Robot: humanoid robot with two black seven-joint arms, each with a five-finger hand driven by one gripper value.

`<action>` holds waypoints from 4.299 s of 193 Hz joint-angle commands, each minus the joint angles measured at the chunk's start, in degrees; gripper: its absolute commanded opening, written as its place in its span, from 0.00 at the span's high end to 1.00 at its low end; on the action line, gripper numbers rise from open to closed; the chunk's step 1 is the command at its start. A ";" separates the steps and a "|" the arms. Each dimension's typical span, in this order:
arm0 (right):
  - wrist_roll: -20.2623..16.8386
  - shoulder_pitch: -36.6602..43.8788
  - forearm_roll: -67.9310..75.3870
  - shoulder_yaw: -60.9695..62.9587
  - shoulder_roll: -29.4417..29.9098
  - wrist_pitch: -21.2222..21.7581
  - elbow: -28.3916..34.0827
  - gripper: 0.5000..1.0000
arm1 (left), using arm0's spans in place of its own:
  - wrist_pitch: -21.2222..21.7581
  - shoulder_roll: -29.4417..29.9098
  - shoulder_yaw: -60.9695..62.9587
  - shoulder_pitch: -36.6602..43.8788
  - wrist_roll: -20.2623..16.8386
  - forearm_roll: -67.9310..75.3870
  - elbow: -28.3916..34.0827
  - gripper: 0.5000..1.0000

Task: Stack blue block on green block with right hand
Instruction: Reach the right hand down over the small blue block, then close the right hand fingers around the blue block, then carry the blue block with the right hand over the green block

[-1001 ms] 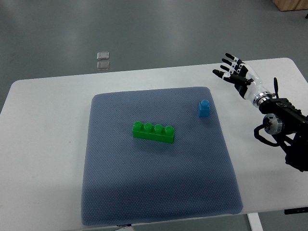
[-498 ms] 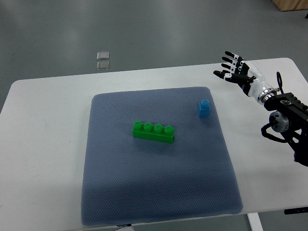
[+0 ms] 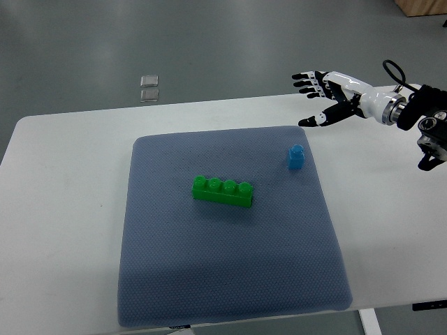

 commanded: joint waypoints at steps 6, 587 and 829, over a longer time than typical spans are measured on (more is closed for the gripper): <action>-0.32 3.49 -10.26 -6.85 0.35 -2.29 1.16 0.18 | 0.00 0.00 0.00 0.00 0.08 0.00 -0.02 0.00; -8.67 7.62 -21.87 -24.26 10.02 -9.94 -5.96 0.67 | 0.00 0.00 0.00 0.00 -0.01 0.00 -0.02 0.00; 10.22 14.21 -27.58 -20.22 12.22 -15.92 1.51 1.00 | 0.00 0.00 0.00 0.00 -0.01 0.00 -0.02 0.00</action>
